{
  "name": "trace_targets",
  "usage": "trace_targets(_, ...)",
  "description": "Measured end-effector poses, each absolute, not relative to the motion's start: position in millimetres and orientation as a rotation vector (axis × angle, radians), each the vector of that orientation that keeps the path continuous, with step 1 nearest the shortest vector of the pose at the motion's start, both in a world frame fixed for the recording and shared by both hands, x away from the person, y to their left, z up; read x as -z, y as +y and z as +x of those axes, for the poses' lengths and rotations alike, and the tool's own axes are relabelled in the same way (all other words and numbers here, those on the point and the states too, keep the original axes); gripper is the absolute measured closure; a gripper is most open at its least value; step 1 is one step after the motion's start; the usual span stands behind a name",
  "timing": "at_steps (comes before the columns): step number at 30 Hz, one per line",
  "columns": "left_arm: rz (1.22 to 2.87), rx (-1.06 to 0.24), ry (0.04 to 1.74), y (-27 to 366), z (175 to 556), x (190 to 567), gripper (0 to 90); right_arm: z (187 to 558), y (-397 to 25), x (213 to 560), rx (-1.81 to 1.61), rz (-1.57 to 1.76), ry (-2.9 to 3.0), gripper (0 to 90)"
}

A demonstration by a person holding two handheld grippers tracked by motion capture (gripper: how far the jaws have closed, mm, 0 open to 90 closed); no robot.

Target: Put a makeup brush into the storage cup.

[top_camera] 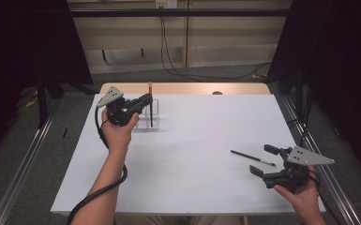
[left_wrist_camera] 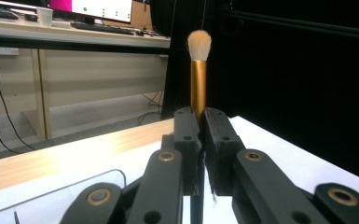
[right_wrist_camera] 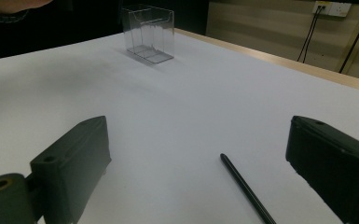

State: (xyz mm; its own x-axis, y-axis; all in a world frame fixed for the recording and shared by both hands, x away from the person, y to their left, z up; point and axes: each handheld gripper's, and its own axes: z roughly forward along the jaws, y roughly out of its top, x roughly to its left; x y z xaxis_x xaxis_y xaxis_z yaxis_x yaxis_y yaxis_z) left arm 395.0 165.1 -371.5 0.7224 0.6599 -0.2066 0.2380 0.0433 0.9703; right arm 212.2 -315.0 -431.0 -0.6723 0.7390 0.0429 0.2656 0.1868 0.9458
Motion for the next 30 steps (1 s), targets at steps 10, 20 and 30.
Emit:
trace_targets(10,1.505,-0.409,0.776,164,403,372,84.3,212,-314,431,-1.491,0.943,2.044,5.9)
trace_targets(20,1.485,-0.437,0.779,164,409,369,84.3,212,-314,431,-1.49,0.941,2.044,5.9)
trace_targets(30,1.465,-0.449,0.771,161,415,361,84.3,213,-313,431,-1.498,0.941,2.049,5.8)
